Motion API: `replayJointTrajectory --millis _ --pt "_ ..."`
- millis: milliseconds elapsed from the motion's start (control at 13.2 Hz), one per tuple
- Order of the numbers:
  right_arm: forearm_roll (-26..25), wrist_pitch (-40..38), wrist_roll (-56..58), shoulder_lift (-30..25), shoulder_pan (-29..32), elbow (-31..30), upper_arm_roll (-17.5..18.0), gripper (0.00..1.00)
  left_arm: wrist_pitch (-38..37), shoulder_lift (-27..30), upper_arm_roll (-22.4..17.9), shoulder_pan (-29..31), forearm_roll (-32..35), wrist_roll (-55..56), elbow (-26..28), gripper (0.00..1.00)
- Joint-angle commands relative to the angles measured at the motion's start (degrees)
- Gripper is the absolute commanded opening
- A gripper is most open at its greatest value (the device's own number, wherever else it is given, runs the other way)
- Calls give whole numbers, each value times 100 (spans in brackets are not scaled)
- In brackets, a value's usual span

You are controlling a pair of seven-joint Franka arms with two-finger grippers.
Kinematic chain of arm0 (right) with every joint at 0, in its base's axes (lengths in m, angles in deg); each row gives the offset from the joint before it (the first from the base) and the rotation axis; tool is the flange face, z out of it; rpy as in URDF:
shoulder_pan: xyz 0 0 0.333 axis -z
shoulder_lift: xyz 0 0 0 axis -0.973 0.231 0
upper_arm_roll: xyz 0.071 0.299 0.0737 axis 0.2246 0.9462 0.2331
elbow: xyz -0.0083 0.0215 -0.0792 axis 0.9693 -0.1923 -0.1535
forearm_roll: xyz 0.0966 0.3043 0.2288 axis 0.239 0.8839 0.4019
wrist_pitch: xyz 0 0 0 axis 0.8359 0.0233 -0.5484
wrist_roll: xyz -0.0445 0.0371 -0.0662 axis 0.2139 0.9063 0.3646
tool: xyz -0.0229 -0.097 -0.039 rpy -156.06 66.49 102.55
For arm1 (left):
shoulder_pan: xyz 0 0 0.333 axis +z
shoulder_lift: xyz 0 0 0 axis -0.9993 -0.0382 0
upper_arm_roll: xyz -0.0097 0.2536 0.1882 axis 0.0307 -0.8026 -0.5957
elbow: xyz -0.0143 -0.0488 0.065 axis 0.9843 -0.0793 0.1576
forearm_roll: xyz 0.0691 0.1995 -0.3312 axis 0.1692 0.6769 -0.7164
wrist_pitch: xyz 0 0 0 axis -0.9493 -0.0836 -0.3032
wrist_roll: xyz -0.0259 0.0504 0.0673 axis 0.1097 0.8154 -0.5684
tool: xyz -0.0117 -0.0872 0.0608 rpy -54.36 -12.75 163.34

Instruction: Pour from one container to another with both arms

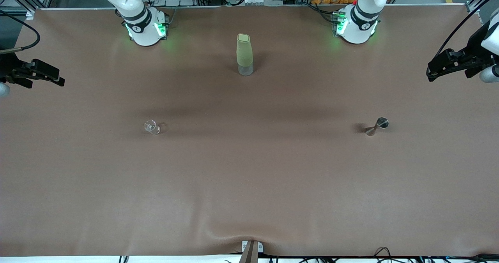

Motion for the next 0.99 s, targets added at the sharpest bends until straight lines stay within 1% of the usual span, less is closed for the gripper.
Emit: replayJointTrajectory --millis 0,228,380,532,911 --pt "-112 158 -103 -227 -40 -271 -64 100 -181 42 -29 -8 -77 -75 37 100" --pt "-173 246 -103 -228 30 -317 -20 100 -183 15 -38 -8 -33 -75 -51 100" --pt "-182 229 -103 -210 311 -299 260 100 -183 6 -29 -17 -15 -58 -60 100" --pt "-191 220 -112 -201 321 -299 279 100 -183 -2 -29 -43 2 -40 -156 100" --pt "-217 185 -112 -192 286 -272 262 100 -209 -46 -38 -8 -68 -49 -165 100"
